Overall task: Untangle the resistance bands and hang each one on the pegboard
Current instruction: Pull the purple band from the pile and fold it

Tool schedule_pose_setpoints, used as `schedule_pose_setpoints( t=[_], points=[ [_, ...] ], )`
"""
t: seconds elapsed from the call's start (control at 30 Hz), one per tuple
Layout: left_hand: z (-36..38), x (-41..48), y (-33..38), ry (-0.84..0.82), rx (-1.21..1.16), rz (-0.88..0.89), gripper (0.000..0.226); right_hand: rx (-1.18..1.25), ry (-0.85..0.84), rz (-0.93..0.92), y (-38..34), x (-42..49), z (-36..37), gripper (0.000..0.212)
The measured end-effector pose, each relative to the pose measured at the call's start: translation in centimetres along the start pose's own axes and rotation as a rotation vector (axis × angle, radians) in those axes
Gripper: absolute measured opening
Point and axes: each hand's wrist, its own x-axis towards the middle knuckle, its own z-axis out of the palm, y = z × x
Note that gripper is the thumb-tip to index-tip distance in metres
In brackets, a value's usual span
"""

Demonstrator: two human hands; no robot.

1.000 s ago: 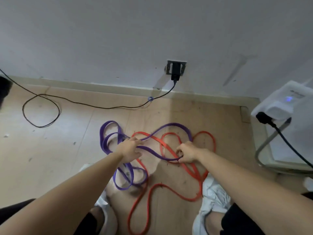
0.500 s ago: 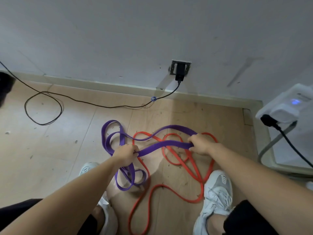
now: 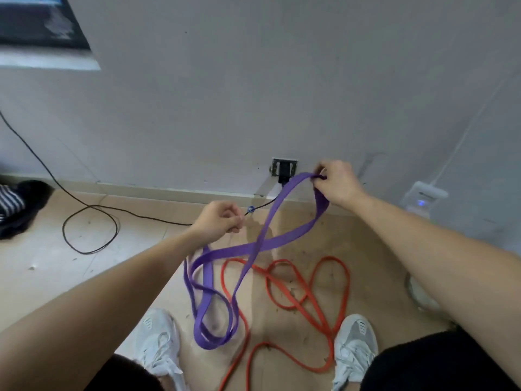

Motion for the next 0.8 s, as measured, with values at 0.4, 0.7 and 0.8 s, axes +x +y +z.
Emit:
schedule_pose_setpoints(
  t=[0.4, 0.7, 0.8],
  points=[
    [-4.5, -2.8, 13.2, -0.078, 0.183, 0.217, 0.027, 0.347, -0.004, -0.178, -13.5, -1.4, -15.7, 0.027],
    [-2.0, -4.1, 17.1, -0.171, 0.001, 0.275, 0.03, 0.873, 0.121, -0.206, -19.4, -2.5, -22.7, 0.013],
    [-1.2, -3.1, 16.9, -0.193, 0.009, 0.286, 0.022, 1.043, 0.217, -0.195, -19.7, -2.2, -24.7, 0.013]
  ],
)
